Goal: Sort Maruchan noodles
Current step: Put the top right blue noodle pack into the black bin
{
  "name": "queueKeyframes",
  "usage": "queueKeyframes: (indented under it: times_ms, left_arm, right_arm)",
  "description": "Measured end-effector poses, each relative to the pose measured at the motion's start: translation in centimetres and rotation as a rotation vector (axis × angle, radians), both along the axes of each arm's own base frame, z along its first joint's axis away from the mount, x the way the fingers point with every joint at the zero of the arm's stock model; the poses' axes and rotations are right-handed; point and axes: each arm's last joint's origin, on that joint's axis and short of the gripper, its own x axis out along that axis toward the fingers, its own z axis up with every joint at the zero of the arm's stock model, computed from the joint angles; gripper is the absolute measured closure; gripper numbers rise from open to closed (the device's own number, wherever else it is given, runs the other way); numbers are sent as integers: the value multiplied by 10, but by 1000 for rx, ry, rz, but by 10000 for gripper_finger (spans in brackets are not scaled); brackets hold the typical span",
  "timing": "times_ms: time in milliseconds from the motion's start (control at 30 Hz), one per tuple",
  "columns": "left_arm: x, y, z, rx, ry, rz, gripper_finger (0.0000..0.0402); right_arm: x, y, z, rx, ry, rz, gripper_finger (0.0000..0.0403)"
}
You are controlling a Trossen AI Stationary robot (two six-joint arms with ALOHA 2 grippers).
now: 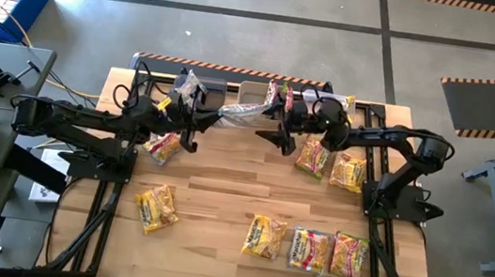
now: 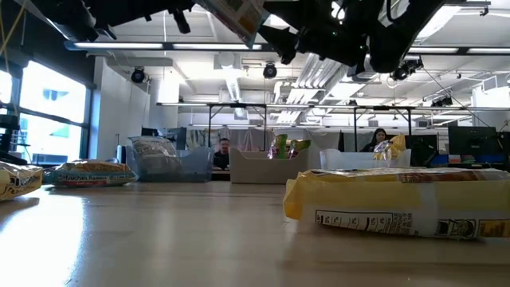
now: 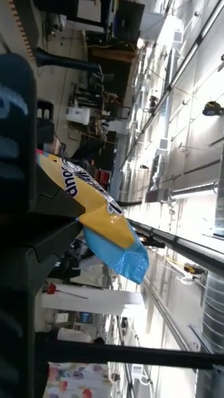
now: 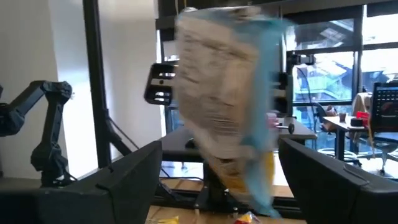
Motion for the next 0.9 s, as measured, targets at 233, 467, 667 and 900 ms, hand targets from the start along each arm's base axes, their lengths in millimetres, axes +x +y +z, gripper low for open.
queueKeyframes:
  times_ms: [233, 467, 667, 900]
  left_arm:
    - [-1, -1, 2, 6, -23, -39, 401]
    - [-1, -2, 3, 5, -33, -53, 401]
    - [-2, -2, 3, 6, -36, -52, 401]
    - [-3, -2, 6, 12, -63, -53, 401]
  right_arm:
    - [-1, -1, 1, -3, -10, 21, 88]
    - [0, 8, 5, -19, -53, 53, 88]
    - [3, 18, 8, -27, -97, 3, 88]
    - [16, 21, 11, -24, -110, 13, 88]
